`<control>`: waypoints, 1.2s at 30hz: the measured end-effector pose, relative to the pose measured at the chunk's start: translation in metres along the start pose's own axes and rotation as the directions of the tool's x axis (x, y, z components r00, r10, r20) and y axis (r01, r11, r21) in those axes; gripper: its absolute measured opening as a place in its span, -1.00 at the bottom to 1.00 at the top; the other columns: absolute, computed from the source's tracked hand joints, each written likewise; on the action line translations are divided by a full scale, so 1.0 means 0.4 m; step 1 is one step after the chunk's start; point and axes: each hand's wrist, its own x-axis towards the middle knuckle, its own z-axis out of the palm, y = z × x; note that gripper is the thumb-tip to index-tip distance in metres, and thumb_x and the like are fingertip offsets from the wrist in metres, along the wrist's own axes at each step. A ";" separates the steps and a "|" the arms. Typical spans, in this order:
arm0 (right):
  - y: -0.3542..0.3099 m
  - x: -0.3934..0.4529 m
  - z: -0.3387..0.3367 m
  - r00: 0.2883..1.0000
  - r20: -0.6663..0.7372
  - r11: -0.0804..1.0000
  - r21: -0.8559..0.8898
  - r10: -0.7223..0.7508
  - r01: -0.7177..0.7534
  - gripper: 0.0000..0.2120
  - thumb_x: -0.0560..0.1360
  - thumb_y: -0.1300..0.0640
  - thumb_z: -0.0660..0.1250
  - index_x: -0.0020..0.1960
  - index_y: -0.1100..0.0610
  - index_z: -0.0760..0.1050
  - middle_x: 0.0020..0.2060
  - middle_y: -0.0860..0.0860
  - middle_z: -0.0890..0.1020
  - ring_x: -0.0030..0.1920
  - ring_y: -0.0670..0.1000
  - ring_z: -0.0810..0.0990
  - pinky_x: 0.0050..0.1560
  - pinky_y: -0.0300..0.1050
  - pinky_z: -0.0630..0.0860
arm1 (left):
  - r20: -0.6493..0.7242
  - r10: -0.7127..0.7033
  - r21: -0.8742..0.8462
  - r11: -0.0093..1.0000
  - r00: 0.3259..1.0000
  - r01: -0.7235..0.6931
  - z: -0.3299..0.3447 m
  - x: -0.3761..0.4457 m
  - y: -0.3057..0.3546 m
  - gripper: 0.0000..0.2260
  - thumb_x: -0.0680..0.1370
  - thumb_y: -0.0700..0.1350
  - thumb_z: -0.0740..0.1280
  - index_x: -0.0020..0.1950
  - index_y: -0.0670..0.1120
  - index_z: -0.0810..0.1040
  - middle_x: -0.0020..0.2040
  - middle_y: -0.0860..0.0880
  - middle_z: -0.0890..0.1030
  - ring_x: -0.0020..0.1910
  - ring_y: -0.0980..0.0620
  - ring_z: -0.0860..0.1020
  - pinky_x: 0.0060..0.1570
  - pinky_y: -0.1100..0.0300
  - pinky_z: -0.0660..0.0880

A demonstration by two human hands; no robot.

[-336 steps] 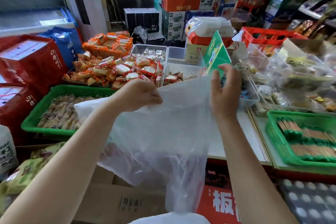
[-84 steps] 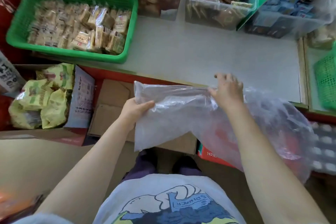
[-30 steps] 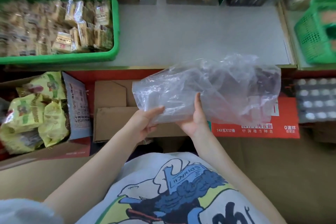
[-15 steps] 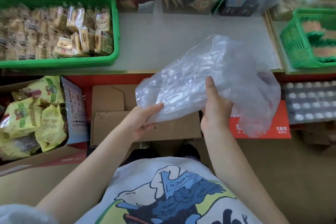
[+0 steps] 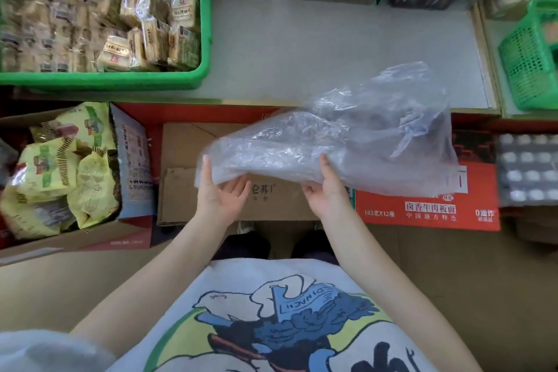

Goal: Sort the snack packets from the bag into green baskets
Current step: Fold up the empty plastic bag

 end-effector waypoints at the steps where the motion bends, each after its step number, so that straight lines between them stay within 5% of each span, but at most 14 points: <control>1: 0.011 0.005 0.008 1.000 0.014 1.000 0.004 0.016 -0.016 -0.57 0.42 0.04 0.54 0.23 0.10 0.53 0.19 0.12 0.65 0.11 0.10 0.66 0.15 -0.02 0.61 | -0.009 -0.022 -0.040 0.999 1.000 0.021 -0.003 0.005 -0.011 -0.25 0.42 0.26 0.48 0.39 -0.16 0.32 0.34 -0.25 0.49 0.35 -0.22 0.49 0.38 -0.09 0.43; 5: 0.064 0.008 0.020 0.990 0.124 0.996 -0.067 0.062 -0.054 -0.54 0.49 0.06 0.50 0.33 0.14 0.51 0.22 0.16 0.64 0.18 0.15 0.65 0.32 0.12 0.53 | 0.061 -0.266 0.112 0.959 0.962 0.259 0.010 -0.002 -0.116 0.01 0.37 0.30 0.47 0.55 -0.30 0.17 0.44 -0.36 0.38 0.43 -0.26 0.41 0.48 -0.12 0.30; 9: 0.062 -0.009 0.006 0.991 0.101 0.981 -0.180 0.092 -0.073 -0.57 0.43 0.01 0.56 0.23 0.14 0.58 0.18 0.14 0.67 0.16 0.15 0.66 0.32 0.09 0.53 | 0.068 -0.281 0.352 0.905 0.957 0.240 0.086 -0.012 -0.154 -0.29 0.40 0.21 0.48 0.36 -0.24 0.50 0.25 -0.22 0.62 0.25 -0.14 0.58 0.39 -0.05 0.40; 12: 0.026 -0.049 -0.012 0.988 0.121 0.923 -0.360 -0.094 0.132 -0.49 0.37 -0.05 0.60 0.21 0.16 0.59 0.11 0.08 0.70 0.16 0.09 0.65 0.29 0.04 0.54 | 0.042 -0.168 0.331 0.932 0.985 0.145 0.126 -0.007 -0.152 -0.65 0.49 -0.06 0.49 0.21 -0.19 0.57 0.13 -0.19 0.65 0.03 -0.10 0.65 0.31 0.05 0.50; 14: -0.030 -0.106 -0.026 0.932 0.262 0.610 -0.704 -0.251 0.362 -0.42 0.36 -0.14 0.58 0.27 0.11 0.53 0.13 -0.06 0.64 0.18 -0.04 0.59 0.19 -0.13 0.48 | 0.062 -0.118 0.369 0.925 0.991 0.087 0.158 -0.026 -0.153 -0.76 0.54 -0.11 0.45 0.16 -0.17 0.59 0.09 -0.20 0.67 0.02 -0.09 0.65 0.27 0.05 0.52; 16: -0.090 -0.165 -0.054 0.825 0.484 -0.042 -0.868 -0.291 0.494 -0.51 0.43 -0.19 0.49 0.24 0.05 0.52 0.08 -0.11 0.60 0.08 -0.11 0.54 0.02 -0.19 0.42 | 0.089 -0.069 0.412 0.911 0.994 0.027 0.196 -0.048 -0.158 -0.79 0.54 -0.12 0.45 0.14 -0.16 0.61 0.03 -0.15 0.70 -0.02 -0.04 0.67 0.17 0.09 0.56; 17: -0.121 -0.205 -0.060 0.717 0.600 -0.333 -0.798 -0.356 0.502 -0.61 0.47 -0.20 0.44 0.13 0.05 0.56 -0.01 -0.08 0.62 -0.01 -0.06 0.58 -0.10 -0.16 0.42 | 0.097 -0.039 0.431 0.902 0.995 -0.007 0.217 -0.057 -0.161 -0.84 0.54 -0.13 0.45 0.08 -0.16 0.62 -0.06 -0.12 0.70 -0.11 0.00 0.68 0.06 0.13 0.58; 18: -0.142 -0.228 -0.065 0.525 0.721 -0.515 -0.692 -0.452 0.507 -0.70 0.50 -0.16 0.43 0.01 0.07 0.57 -0.12 -0.05 0.63 -0.12 -0.01 0.60 -0.22 -0.15 0.41 | 0.099 -0.010 0.445 0.895 0.995 -0.036 0.234 -0.062 -0.165 -0.87 0.54 -0.14 0.44 0.04 -0.16 0.61 -0.15 -0.09 0.69 -0.22 0.03 0.67 -0.07 0.16 0.59; 20: -0.159 -0.231 -0.069 0.140 0.826 -0.667 -0.529 -0.545 0.525 -0.76 0.46 -0.02 0.47 -0.02 0.12 0.55 -0.15 0.03 0.62 -0.15 0.07 0.60 -0.25 -0.08 0.47 | 0.103 0.038 0.486 0.870 0.994 -0.084 0.268 -0.073 -0.175 -0.86 0.55 -0.14 0.42 0.02 -0.20 0.59 -0.29 -0.08 0.63 -0.34 0.04 0.63 -0.23 0.19 0.58; 21: -0.164 -0.214 -0.065 0.067 0.840 -0.696 -0.488 -0.538 0.526 -0.68 0.43 0.01 0.48 0.10 0.14 0.54 -0.01 0.09 0.63 0.00 0.12 0.60 -0.09 -0.01 0.53 | 0.110 0.053 0.501 0.860 0.993 -0.101 0.284 -0.083 -0.182 -0.84 0.56 -0.15 0.41 0.03 -0.23 0.58 -0.31 -0.10 0.61 -0.36 0.02 0.61 -0.29 0.21 0.58; 24: -0.181 -0.123 -0.063 0.272 0.886 -0.792 -0.458 -0.375 0.403 -0.28 0.39 0.10 0.50 0.48 0.15 0.32 0.45 0.24 0.40 0.49 0.26 0.33 0.48 0.21 0.24 | 0.121 0.055 0.478 0.872 0.991 -0.107 0.324 -0.116 -0.206 -0.89 0.59 -0.21 0.36 -0.06 -0.25 0.57 -0.36 -0.12 0.55 -0.42 0.01 0.57 -0.43 0.27 0.54; 27: -0.198 -0.064 -0.064 0.459 0.792 -0.756 -0.570 -0.403 0.321 -0.26 0.48 0.35 0.34 0.60 0.14 0.17 0.54 0.24 0.27 0.56 0.26 0.20 0.54 0.27 0.02 | 0.116 0.056 0.409 0.907 0.992 -0.099 0.340 -0.130 -0.212 -0.92 0.58 -0.26 0.37 -0.11 -0.22 0.54 -0.31 -0.11 0.51 -0.42 0.03 0.55 -0.42 0.24 0.56; 33: -0.270 -0.069 -0.060 0.290 0.782 -0.636 -0.619 -0.552 0.460 -0.44 0.36 0.31 0.48 0.32 0.16 0.41 0.23 0.24 0.50 0.18 0.25 0.52 0.08 0.16 0.58 | 0.137 0.152 0.202 0.963 0.979 -0.177 0.336 -0.147 -0.161 -0.97 0.57 -0.27 0.38 -0.05 -0.23 0.57 -0.14 -0.13 0.65 -0.20 0.00 0.65 -0.33 0.24 0.60; 36: -0.328 -0.072 -0.049 0.454 0.760 -0.477 -0.648 -0.465 0.594 -0.81 0.51 0.31 0.32 0.11 0.17 0.51 -0.11 0.12 0.61 -0.11 0.17 0.59 -0.20 0.05 0.55 | 0.332 0.244 0.404 0.836 0.911 -0.371 0.342 -0.168 -0.141 -0.84 0.61 -0.09 0.37 0.07 -0.18 0.60 -0.02 -0.11 0.71 -0.04 -0.06 0.70 -0.11 0.14 0.64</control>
